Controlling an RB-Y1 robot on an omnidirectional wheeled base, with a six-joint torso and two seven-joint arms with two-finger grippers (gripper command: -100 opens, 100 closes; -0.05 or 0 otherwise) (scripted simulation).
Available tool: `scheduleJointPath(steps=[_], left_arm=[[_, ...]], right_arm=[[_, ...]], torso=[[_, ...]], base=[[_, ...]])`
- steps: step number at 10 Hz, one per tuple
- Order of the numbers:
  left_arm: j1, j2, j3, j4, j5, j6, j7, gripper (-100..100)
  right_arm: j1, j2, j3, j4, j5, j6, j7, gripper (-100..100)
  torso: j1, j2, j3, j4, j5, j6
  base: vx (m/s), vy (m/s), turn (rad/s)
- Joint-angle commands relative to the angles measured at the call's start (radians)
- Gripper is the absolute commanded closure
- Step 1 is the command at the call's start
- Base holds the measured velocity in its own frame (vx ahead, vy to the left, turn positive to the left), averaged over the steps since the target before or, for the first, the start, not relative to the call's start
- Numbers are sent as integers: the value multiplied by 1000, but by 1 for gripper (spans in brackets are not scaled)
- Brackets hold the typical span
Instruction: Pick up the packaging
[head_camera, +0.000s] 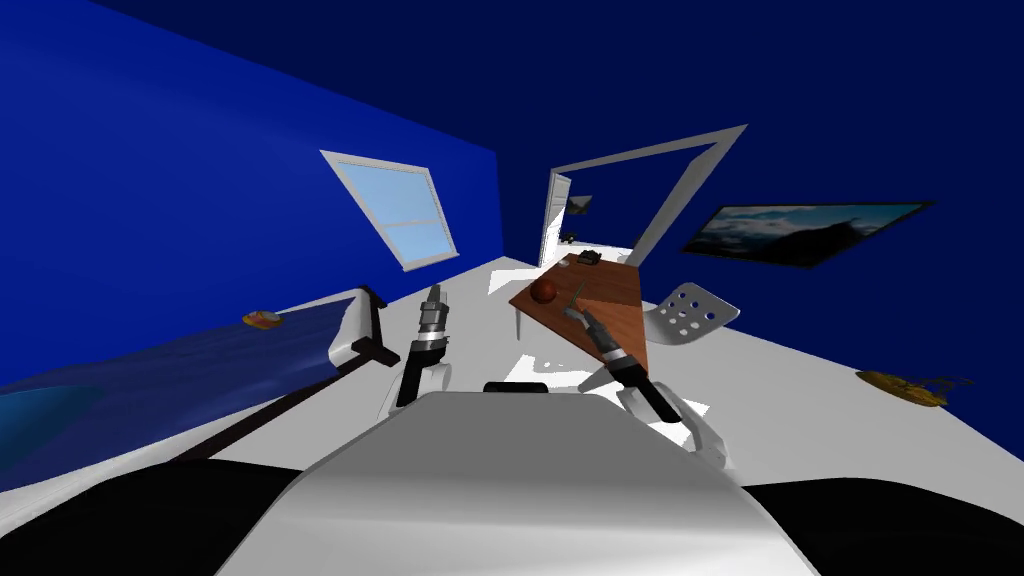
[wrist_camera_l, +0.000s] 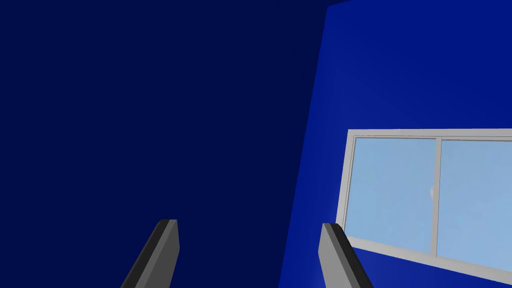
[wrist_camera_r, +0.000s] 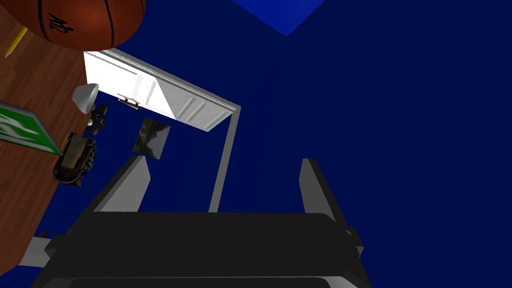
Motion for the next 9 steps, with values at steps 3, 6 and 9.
scheduleJointPath(steps=[3,6,9], left_arm=[[0,0,0,0,0,0,0,0],[0,0,0,0,0,0,0,0],[0,0,0,0,0,0,0,0]], right_arm=[[54,-100,32,91,26,23,52,-100],[79,-145,48,135,39,32,74,-100],[132,-231,84,210,69,50,118,-100]], torso=[[0,-2,-1,0,0,0],[-1,-1,0,0,0,1],[-1,0,0,0,0,1]], base=[[52,20,315],[39,4,183],[41,8,299]])
